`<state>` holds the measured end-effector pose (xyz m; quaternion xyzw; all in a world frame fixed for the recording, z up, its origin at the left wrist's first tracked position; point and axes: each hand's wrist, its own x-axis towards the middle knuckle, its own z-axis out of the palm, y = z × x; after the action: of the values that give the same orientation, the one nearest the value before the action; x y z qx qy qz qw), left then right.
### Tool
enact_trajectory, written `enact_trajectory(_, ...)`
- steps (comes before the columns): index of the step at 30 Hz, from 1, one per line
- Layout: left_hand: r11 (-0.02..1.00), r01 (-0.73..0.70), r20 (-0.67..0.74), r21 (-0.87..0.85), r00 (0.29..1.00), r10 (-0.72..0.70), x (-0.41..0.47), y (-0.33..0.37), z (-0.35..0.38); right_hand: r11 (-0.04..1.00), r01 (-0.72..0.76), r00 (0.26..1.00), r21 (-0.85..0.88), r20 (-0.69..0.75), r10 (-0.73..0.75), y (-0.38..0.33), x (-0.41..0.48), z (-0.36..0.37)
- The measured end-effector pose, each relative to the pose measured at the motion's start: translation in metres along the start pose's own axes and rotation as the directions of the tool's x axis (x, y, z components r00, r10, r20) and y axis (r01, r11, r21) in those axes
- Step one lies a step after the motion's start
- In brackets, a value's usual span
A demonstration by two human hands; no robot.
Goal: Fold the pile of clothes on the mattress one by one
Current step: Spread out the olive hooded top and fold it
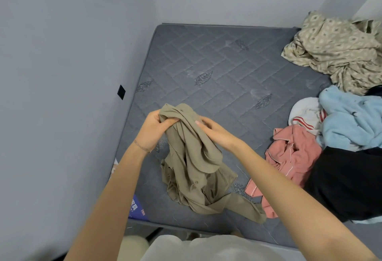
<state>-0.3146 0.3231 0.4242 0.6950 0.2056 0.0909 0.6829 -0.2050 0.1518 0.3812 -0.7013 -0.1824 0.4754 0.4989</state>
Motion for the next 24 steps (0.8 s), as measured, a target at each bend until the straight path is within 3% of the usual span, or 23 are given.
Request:
enact_trajectory(3,0.998,-0.022,-0.121,0.066,0.992,0.030,0.007,0.002,-0.013,0.994,0.016,1.000,0.109,-0.010,-0.015,0.000,0.001,0.005)
enact_trajectory(6,0.989,-0.002,-0.275,0.151,0.960,0.044,0.015,-0.005,-0.023,0.965,0.138,0.974,0.224,-0.206,-0.091,-0.009,0.004,0.009)
enact_trajectory(9,0.938,0.119,-0.317,0.325,0.948,-0.011,0.018,-0.020,-0.025,0.947,0.248,0.919,0.204,-0.360,-0.163,-0.023,0.010,0.012)
enact_trajectory(11,0.933,0.150,-0.227,0.328,0.971,-0.076,0.014,-0.027,-0.021,0.934,0.271,0.887,0.234,-0.437,-0.148,-0.032,0.013,0.011)
enact_trajectory(14,0.958,0.047,0.012,0.283,0.999,-0.053,0.004,-0.032,-0.008,0.904,0.274,0.860,0.327,-0.504,-0.078,-0.043,0.013,0.009)
enact_trajectory(18,0.974,0.059,0.200,0.219,0.974,-0.104,-0.009,-0.033,0.034,0.834,0.220,0.903,0.505,-0.430,0.022,-0.053,0.011,0.015)
enact_trajectory(19,0.973,0.056,0.171,0.224,0.981,-0.096,-0.010,-0.036,0.044,0.824,0.212,0.916,0.526,-0.401,0.021,-0.055,0.010,0.017)
enact_trajectory(22,0.960,0.052,-0.105,0.274,0.994,-0.024,-0.006,-0.038,0.051,0.845,0.210,0.927,0.492,-0.376,-0.012,-0.060,0.007,0.016)
enact_trajectory(24,0.957,0.073,-0.144,0.281,0.989,-0.033,0.000,-0.037,0.037,0.848,0.218,0.934,0.482,-0.356,-0.038,-0.060,0.005,0.010)
